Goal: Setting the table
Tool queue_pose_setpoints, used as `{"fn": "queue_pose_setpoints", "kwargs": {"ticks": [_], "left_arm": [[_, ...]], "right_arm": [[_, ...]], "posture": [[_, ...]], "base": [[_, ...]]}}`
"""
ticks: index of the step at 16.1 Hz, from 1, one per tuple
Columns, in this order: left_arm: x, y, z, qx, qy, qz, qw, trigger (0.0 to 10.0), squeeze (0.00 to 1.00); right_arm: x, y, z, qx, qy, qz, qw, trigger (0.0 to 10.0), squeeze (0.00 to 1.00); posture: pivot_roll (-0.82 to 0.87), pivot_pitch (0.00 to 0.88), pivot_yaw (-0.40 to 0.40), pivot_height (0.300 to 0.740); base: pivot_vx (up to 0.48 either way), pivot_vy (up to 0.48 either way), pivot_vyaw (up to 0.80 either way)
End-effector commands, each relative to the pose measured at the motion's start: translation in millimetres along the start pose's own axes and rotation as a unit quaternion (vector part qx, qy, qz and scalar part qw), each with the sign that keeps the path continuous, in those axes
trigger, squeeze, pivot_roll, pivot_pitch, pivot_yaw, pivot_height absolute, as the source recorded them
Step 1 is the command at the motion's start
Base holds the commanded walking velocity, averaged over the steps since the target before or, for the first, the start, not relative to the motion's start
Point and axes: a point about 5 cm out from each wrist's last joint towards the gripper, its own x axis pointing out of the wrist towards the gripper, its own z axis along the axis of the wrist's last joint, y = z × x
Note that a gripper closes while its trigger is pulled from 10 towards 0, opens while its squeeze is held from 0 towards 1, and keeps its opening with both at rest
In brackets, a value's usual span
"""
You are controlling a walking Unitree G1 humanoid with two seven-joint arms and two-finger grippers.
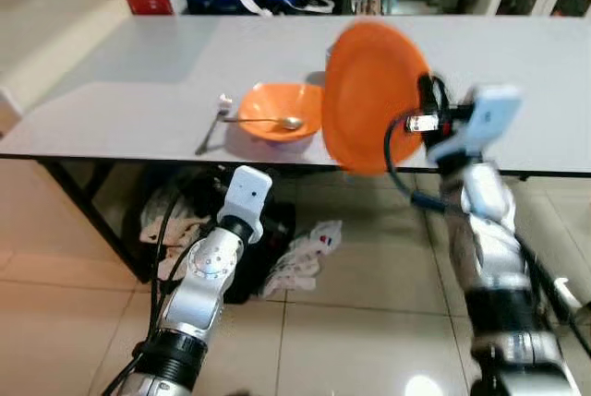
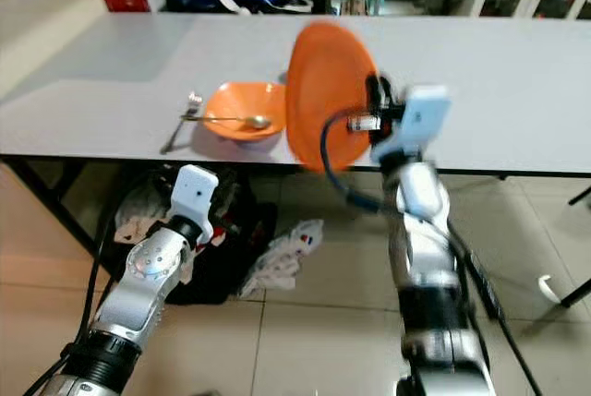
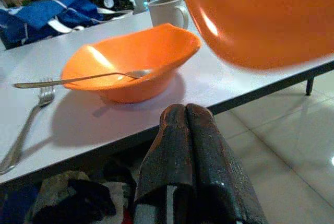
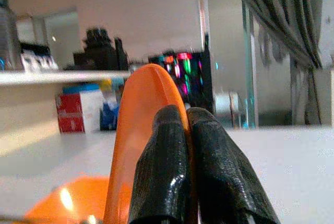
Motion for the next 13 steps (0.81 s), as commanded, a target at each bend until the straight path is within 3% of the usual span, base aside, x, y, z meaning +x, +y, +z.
{"fn": "queue_pose_setpoints", "kwargs": {"ticks": [1, 5, 8, 10, 13], "left_arm": [[-0.8, -0.1, 3, 0.006, -0.007, -0.001, 1.0, 10.0, 0.0], [-4.9, 2.2, 1, 0.006, -0.003, 0.0, 1.0, 10.0, 0.0], [-7.6, 1.7, 0, 0.007, -0.001, -0.004, 1.0, 10.0, 0.0], [-10.6, 2.3, 1, 0.005, -0.003, -0.004, 1.0, 10.0, 0.0], [-20.3, 8.9, 1, 0.009, 0.003, -0.001, 1.0, 10.0, 0.0]], "right_arm": [[13.0, -7.6, 15, 0.0, -0.038, -0.009, 0.999, 0.0, 0.0], [38.2, -18.0, 31, -0.018, -0.066, -0.02, 0.997, 0.0, 0.0], [46.4, -25.4, 28, -0.02, -0.063, -0.035, 0.997, 0.0, 0.0], [52.9, -39.5, 24, 0.005, -0.051, -0.082, 0.995, 0.0, 0.0], [56.5, -62.2, 17, 0.101, -0.039, -0.173, 0.979, 0.0, 0.0]], "posture": [[0.01, 0.0, 0.043, 0.74], [0.03, 0.0, 0.041, 0.74], [0.05, 0.0, 0.04, 0.74], [0.07, 0.0, 0.039, 0.74], [0.11, 0.0, 0.044, 0.74]], "base": [[0.0, 0.0, 0.0], [0.0, 0.0, 0.0], [0.0, 0.0, 0.0], [0.0, 0.0, 0.0], [0.0, 0.0, 0.0]]}}
